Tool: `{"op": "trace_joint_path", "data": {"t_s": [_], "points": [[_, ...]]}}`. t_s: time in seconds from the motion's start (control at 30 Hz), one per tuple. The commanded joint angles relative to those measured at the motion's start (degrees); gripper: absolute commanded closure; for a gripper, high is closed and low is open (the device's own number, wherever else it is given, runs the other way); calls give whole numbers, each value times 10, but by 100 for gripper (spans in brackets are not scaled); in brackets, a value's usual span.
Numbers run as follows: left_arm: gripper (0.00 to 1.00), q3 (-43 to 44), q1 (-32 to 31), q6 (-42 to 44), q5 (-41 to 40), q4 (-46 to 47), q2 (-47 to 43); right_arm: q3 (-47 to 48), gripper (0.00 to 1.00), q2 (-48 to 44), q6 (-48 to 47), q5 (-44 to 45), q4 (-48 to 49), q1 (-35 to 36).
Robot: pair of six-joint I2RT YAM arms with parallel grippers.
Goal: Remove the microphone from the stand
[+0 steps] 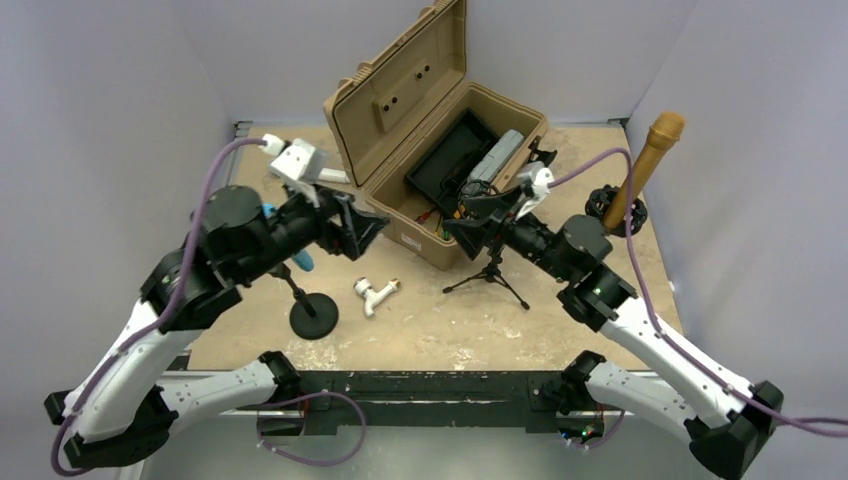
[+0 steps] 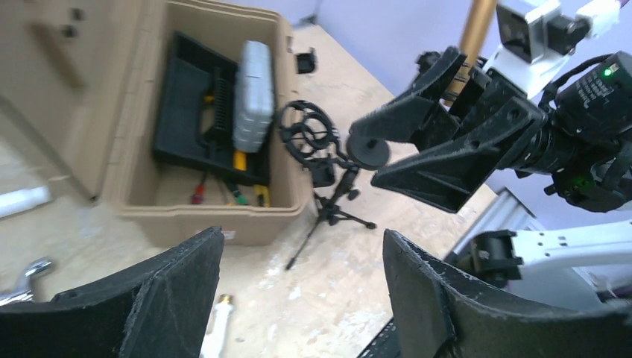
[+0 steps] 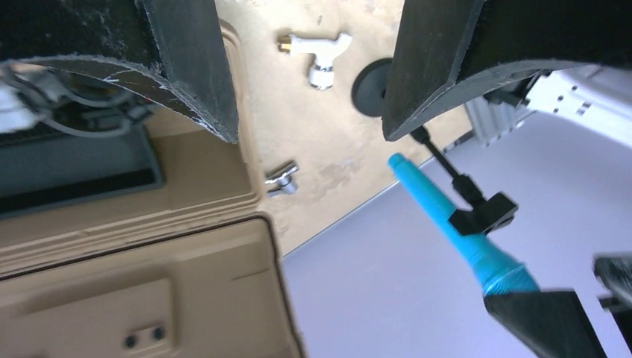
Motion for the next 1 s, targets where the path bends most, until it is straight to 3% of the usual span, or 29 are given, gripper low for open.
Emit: {"op": "trace_joint_path", "data": {"t_s": [0.0, 0.4, 0.67, 0.83, 0.97], "points": [[24, 16, 2, 39, -127, -75, -57, 34, 30, 57, -19, -42, 89, 61], [24, 22, 2, 5, -372, -230, -136, 92, 26, 220, -18, 42, 180, 234], [25, -26, 2, 19, -423, -200, -135, 97, 26, 237, -14, 66, 174, 247], [44, -46, 2, -5, -452, -190, -131, 87, 26, 231, -6, 77, 174, 247], [37, -68, 2, -23, -459, -167, -142, 82, 27, 230, -4, 79, 172, 248]]}}
